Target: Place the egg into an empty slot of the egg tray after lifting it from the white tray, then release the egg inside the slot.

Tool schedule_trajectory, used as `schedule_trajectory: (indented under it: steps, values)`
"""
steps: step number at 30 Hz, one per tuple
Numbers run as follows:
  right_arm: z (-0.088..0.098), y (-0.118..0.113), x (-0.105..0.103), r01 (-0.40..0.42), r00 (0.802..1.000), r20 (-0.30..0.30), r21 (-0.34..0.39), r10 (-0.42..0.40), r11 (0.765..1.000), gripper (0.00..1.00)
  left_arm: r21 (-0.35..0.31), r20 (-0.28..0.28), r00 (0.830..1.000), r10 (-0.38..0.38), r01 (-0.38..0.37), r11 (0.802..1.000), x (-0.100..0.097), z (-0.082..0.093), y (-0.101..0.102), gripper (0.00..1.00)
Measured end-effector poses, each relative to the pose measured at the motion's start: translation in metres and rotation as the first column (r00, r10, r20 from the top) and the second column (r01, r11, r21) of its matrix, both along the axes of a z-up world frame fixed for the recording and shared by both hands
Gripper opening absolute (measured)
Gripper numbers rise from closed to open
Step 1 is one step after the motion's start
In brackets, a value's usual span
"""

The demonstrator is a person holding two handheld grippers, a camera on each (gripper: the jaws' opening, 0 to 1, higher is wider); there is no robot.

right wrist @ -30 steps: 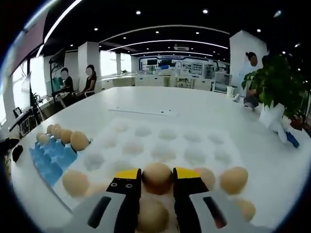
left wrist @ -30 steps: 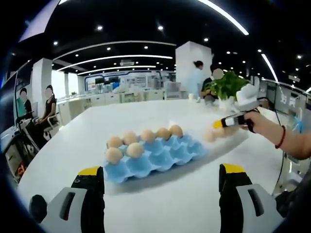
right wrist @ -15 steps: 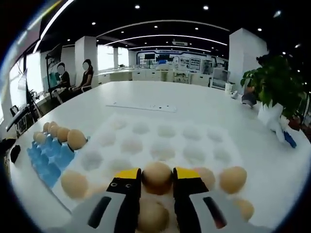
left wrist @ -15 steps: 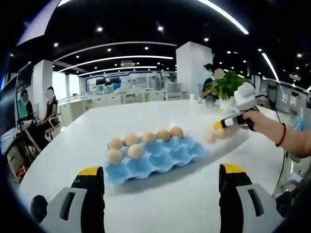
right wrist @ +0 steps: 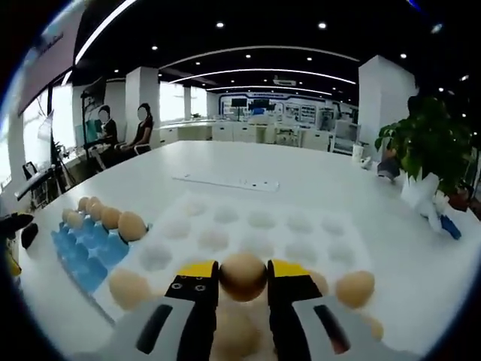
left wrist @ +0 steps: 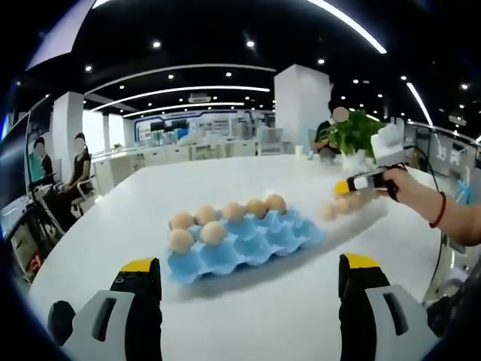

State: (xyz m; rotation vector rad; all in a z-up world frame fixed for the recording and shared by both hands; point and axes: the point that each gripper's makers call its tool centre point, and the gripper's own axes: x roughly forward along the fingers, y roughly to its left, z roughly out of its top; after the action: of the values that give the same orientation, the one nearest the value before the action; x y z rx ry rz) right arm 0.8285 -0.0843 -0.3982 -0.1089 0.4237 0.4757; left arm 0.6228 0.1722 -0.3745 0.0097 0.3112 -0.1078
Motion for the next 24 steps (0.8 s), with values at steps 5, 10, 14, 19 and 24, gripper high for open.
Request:
schedule_trajectory:
  steps: [5,10,14,19,24]
  values:
    - [0.004,0.0,0.001,-0.009,1.0,-0.003,0.038,0.009,0.999,0.26,0.006,0.012,1.0,-0.003,0.003,1.0,0.001,0.006,0.0,1.0]
    - [0.008,-0.003,0.002,-0.011,1.0,0.006,0.048,0.011,0.999,0.26,0.007,0.01,1.0,0.001,-0.001,1.0,0.002,0.006,0.002,1.0]
    - [0.013,-0.002,-0.002,-0.024,1.0,0.02,0.053,0.023,0.998,0.26,-0.006,0.01,1.0,0.004,-0.004,1.0,0.003,0.007,0.003,1.0]
    - [0.023,0.005,-0.006,-0.055,0.997,0.048,0.048,0.053,0.997,0.26,0.02,-0.004,1.0,0.015,-0.015,1.0,0.003,0.009,0.01,1.0]
    - [0.027,0.008,-0.006,-0.07,0.996,0.059,0.052,0.067,0.996,0.26,0.019,0.008,1.0,0.023,-0.024,1.0,0.003,0.014,0.014,1.0]
